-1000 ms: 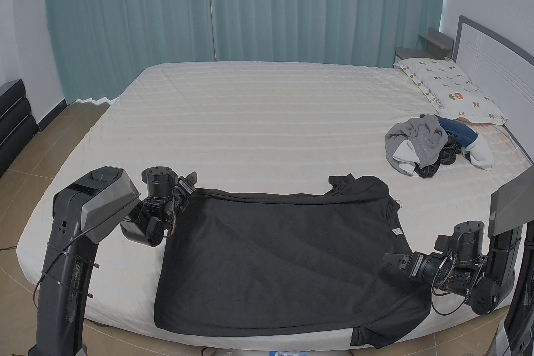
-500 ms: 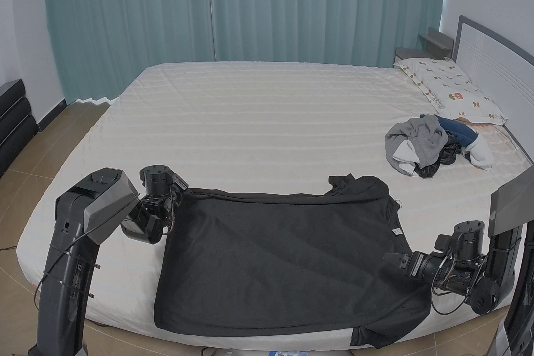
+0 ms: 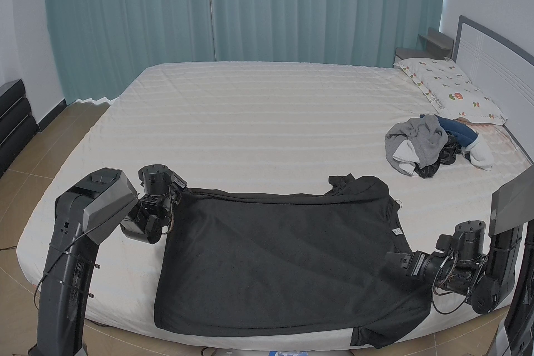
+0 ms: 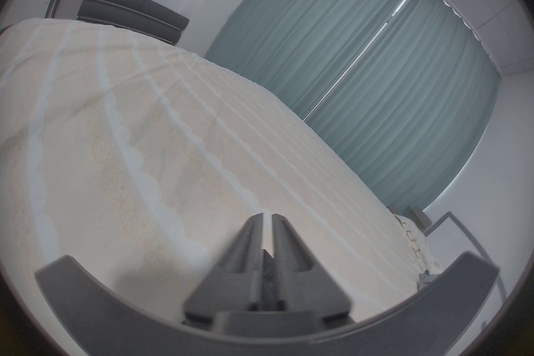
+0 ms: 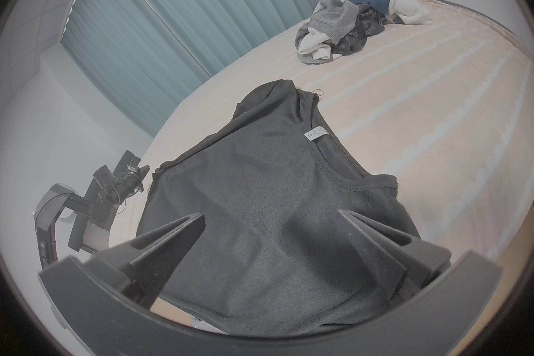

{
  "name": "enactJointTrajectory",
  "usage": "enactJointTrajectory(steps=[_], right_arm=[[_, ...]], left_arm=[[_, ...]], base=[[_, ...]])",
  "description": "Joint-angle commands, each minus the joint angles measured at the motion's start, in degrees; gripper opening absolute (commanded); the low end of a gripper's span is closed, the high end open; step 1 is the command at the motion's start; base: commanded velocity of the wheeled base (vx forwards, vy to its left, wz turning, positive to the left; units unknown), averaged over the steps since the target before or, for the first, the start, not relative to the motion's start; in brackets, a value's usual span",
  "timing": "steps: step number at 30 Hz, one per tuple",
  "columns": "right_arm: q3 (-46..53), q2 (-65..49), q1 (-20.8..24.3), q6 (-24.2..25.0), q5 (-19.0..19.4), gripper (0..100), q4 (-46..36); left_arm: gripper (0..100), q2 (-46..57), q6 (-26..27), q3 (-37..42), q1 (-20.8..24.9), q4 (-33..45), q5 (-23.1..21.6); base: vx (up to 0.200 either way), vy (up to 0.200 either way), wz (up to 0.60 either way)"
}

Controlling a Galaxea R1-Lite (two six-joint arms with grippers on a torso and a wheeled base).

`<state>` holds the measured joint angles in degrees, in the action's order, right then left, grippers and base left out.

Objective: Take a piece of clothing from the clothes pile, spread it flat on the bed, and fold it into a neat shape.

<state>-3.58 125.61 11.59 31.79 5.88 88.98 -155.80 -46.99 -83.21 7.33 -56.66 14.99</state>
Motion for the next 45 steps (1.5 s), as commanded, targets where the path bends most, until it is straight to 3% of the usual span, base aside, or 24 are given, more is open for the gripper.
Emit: enactJointTrajectory(steps=[1,3,11,25,26,36,40,45], right_arm=[[0.2,0.2,-0.1,0.0,0.0,100,0.6],[0.2,0.2,-0.1,0.0,0.0,100,0.6],[0.1,0.2,-0.2,0.0,0.0,100,0.6],[0.1,0.4,0.2,0.0,0.1,100,0.6],[0.1,0.5,0.2,0.0,0.1,100,0.6],[0.1,0.2,0.0,0.0,0.0,100,0.6],[0.2,0.0,-0.1,-0.2,0.0,100,0.7],[0.0,0.1,-0.1,-0.1,0.0,100,0.6]], left_arm=[[100,2.4,-2.9,0.9,0.4,0.1,-0.6],[100,3.0,-3.7,1.4,0.4,0.1,-1.3],[100,6.4,-3.7,9.4,0.2,0.1,-12.4],[100,3.7,-0.8,7.5,0.3,0.9,-13.1],[0,3.7,-0.7,7.4,0.3,1.1,-13.1],[0,3.0,-0.3,6.0,0.1,2.6,-12.1],[0,2.6,-0.2,4.8,-0.8,1.9,-8.1],[0,2.0,-0.4,3.8,-1.1,1.7,-6.8]], base=[[0.000,0.000,0.00],[0.000,0.000,0.00],[0.000,0.000,0.00],[0.000,0.000,0.00],[0.000,0.000,0.00],[0.000,0.000,0.00],[0.000,0.000,0.00],[0.000,0.000,0.00]])
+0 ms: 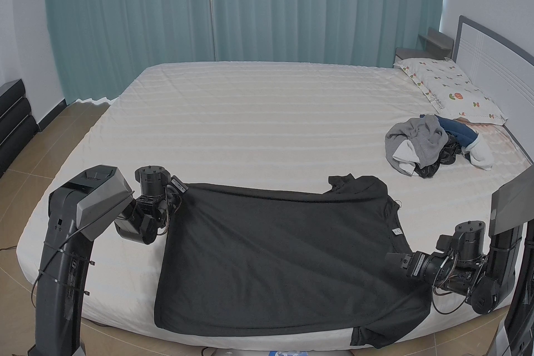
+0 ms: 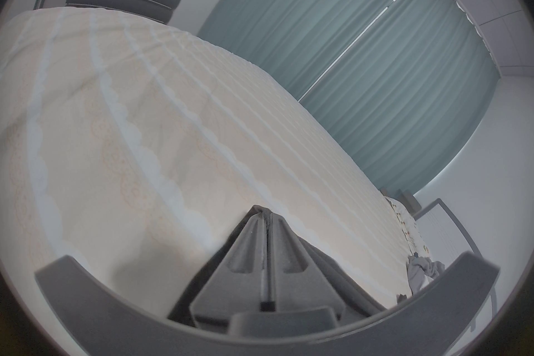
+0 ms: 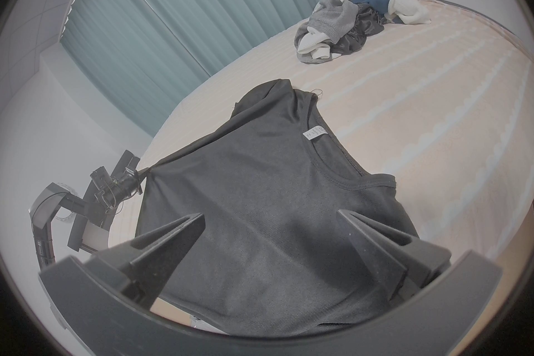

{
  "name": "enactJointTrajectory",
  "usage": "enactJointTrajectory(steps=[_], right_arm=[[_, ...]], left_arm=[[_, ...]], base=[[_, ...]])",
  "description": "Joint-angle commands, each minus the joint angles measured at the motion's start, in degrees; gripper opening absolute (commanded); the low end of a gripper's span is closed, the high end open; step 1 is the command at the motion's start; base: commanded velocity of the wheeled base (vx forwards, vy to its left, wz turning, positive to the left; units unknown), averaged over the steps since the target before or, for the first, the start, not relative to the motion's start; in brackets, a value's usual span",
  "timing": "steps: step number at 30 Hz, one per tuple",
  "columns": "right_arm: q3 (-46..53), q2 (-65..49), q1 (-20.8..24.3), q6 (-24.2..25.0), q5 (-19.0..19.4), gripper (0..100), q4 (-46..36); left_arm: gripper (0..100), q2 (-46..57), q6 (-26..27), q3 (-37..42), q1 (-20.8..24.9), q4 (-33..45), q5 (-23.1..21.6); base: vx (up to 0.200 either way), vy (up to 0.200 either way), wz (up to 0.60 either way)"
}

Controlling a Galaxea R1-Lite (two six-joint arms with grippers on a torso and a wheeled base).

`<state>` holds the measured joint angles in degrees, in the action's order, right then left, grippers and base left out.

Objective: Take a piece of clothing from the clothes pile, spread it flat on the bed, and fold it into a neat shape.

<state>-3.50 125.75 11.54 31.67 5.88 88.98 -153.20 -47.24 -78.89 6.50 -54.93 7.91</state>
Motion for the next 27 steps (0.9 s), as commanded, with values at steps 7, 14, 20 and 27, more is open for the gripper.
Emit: enactJointTrajectory(steps=[7,14,20,27], right_arm=[[-0.2,-0.2,-0.1,0.1,0.0,100,0.7],[-2.0,-0.7,0.0,0.1,-0.1,100,0.7],[-5.4,-0.9,0.1,-0.1,-0.2,100,0.5],[-13.6,1.0,0.5,-0.2,-0.6,100,-0.7]], left_arm=[[0,-0.8,-0.1,-0.8,-0.4,-0.1,1.5],[100,-0.4,-0.4,-0.9,-0.3,0.4,1.5],[100,1.0,-2.7,0.7,-0.1,-0.4,3.9],[100,9.8,-6.2,11.1,0.0,-8.3,7.0]], base=[[0.000,0.000,0.00],[0.000,0.000,0.00],[0.000,0.000,0.00],[0.000,0.000,0.00]])
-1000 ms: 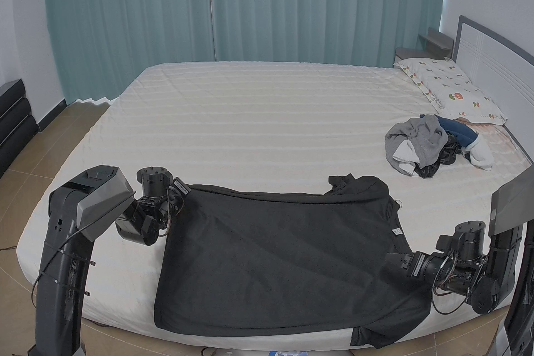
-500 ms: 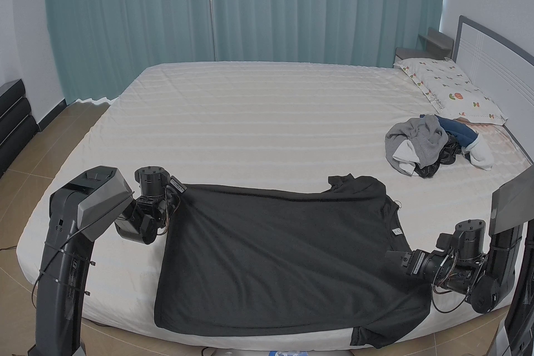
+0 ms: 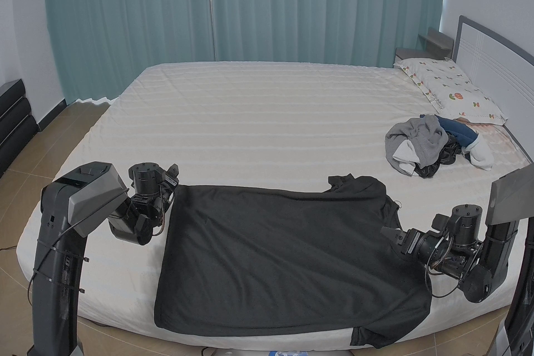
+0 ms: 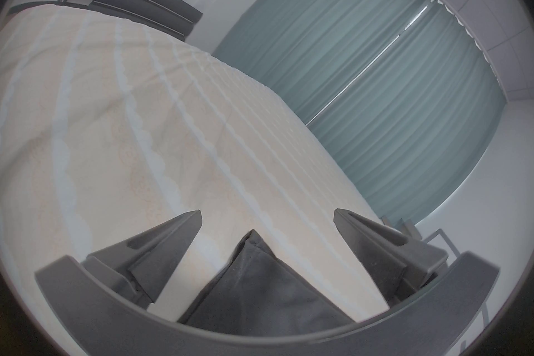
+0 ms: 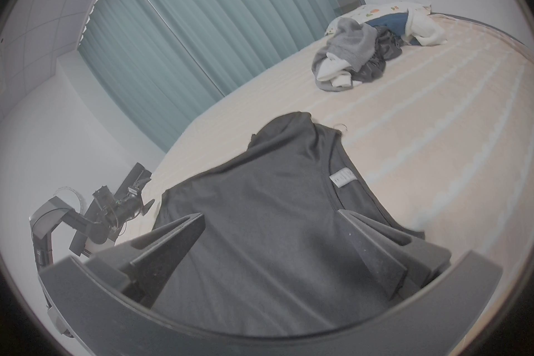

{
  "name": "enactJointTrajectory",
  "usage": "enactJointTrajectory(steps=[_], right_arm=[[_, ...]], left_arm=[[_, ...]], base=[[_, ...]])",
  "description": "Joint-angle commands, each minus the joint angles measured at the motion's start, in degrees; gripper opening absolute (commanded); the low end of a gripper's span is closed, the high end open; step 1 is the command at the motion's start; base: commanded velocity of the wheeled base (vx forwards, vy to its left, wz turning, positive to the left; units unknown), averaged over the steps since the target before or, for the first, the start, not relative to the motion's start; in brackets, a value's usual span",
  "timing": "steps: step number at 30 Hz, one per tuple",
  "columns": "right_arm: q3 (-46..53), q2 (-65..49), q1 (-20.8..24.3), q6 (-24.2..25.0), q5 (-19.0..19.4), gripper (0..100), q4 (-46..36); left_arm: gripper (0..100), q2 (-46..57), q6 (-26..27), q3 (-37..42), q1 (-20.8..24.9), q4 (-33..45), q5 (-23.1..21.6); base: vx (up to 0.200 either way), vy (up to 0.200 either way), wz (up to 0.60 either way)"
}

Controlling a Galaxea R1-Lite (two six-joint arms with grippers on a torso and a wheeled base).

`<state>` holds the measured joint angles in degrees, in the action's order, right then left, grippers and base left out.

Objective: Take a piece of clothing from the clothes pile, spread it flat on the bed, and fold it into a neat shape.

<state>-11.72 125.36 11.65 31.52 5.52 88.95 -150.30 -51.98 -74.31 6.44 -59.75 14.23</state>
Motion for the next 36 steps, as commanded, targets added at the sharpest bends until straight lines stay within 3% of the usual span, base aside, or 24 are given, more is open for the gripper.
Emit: enactJointTrajectory(steps=[1,6,11,14,18,24,36], right_arm=[[-9.2,0.9,0.3,-0.1,-0.6,100,-4.4],[-23.9,1.3,-1.5,0.0,-2.0,100,-20.8],[-35.4,7.2,-1.7,0.9,-2.9,100,-29.0],[-42.5,10.5,-2.1,1.3,-4.3,100,-32.2],[-51.9,12.7,-2.7,0.4,-4.0,100,-43.4],[-68.5,16.4,-1.8,0.3,-4.5,100,-55.7],[-78.5,24.8,-5.7,0.4,-4.6,100,-58.3]], left_arm=[[100,9.5,-1.3,8.7,-0.5,-4.8,0.6],[100,14.9,-1.5,13.8,-0.5,-4.5,-1.8],[100,17.1,-2.3,20.5,0.2,-4.9,-2.0],[100,18.5,-4.5,24.2,0.6,-4.9,-2.0],[100,19.4,-7.6,28.5,1.6,-5.1,-2.1],[100,18.0,-15.3,29.1,3.6,-5.3,-3.4],[100,16.6,-15.9,33.0,4.4,-10.4,-6.0]], base=[[0.000,0.000,0.00],[0.000,0.000,0.00],[0.000,0.000,0.00],[0.000,0.000,0.00],[0.000,0.000,0.00],[0.000,0.000,0.00],[0.000,0.000,0.00]])
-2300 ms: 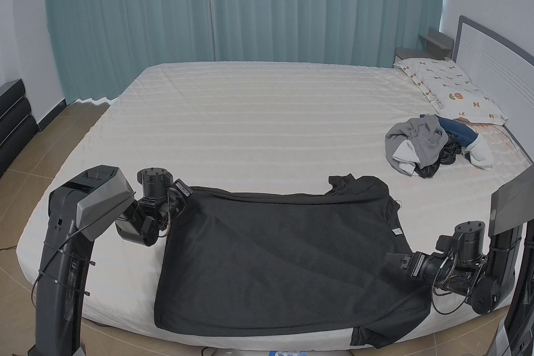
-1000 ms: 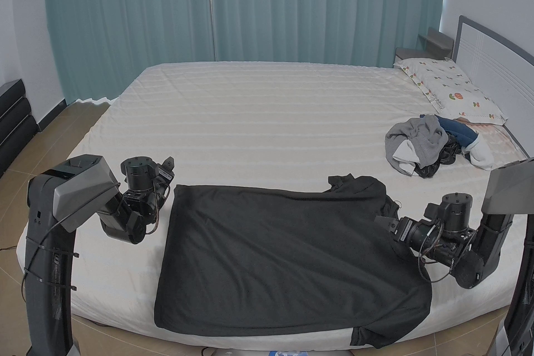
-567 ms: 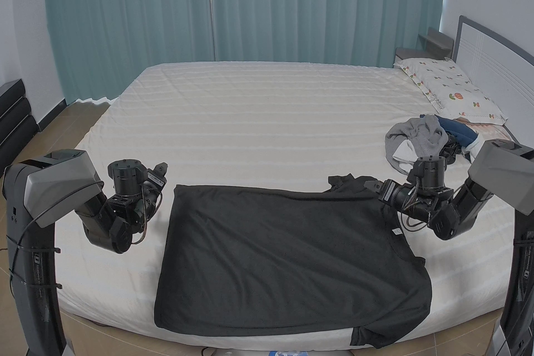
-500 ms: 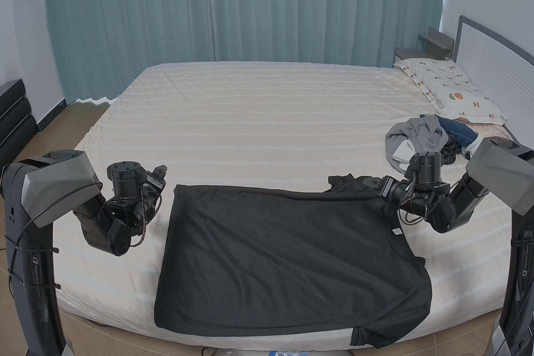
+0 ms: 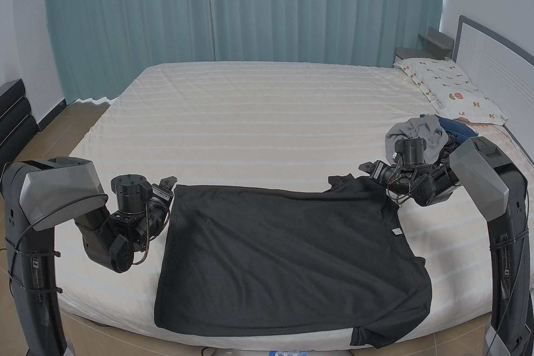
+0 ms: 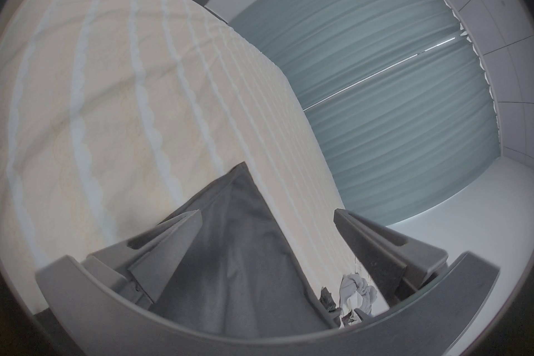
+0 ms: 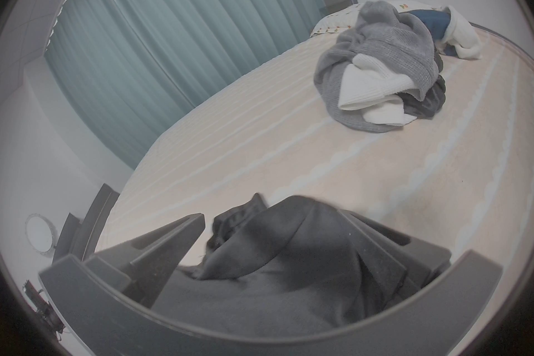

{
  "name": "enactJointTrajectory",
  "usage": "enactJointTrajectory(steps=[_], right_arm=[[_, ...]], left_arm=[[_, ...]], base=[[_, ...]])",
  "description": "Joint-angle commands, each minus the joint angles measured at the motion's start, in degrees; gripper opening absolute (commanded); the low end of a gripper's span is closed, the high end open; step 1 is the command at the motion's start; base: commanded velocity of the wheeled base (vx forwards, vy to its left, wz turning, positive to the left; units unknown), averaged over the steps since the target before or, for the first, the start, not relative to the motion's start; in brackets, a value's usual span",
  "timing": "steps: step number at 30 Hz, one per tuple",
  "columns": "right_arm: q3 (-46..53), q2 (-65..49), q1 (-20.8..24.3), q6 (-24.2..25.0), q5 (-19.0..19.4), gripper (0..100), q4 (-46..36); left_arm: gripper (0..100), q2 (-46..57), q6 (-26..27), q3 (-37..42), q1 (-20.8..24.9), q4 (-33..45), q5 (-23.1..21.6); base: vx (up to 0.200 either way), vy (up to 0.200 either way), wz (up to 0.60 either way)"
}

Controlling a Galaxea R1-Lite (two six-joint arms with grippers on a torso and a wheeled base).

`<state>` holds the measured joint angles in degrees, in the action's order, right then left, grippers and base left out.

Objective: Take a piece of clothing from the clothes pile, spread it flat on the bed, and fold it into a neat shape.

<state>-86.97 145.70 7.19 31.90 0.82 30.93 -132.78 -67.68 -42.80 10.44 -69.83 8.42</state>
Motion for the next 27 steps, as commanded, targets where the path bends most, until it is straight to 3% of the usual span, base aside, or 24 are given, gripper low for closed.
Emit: enactJointTrajectory(steps=[1,11,12,21,27], right_arm=[[-3.6,4.6,-1.2,0.0,0.0,100,-0.2],[-5.8,7.2,-0.5,0.4,0.2,100,0.3],[-5.8,7.6,-0.5,0.3,0.5,0,0.2],[-7.6,7.7,-1.3,2.6,0.2,0,1.7],[-9.0,7.7,-2.4,6.1,-1.2,0,11.1]], left_arm=[[100,-1.0,-0.2,1.5,0.4,-0.4,-0.2],[100,-1.8,-0.1,2.0,0.3,-0.8,-0.2],[100,-1.9,-0.1,2.0,0.3,-0.8,-0.2],[100,-2.1,0.0,1.9,0.3,-0.8,-0.2],[100,-2.4,0.0,1.9,0.3,-0.8,-0.2]], base=[[0.000,0.000,0.00],[0.000,0.000,0.00],[0.000,0.000,0.00],[0.000,0.000,0.00],[0.000,0.000,0.00]])
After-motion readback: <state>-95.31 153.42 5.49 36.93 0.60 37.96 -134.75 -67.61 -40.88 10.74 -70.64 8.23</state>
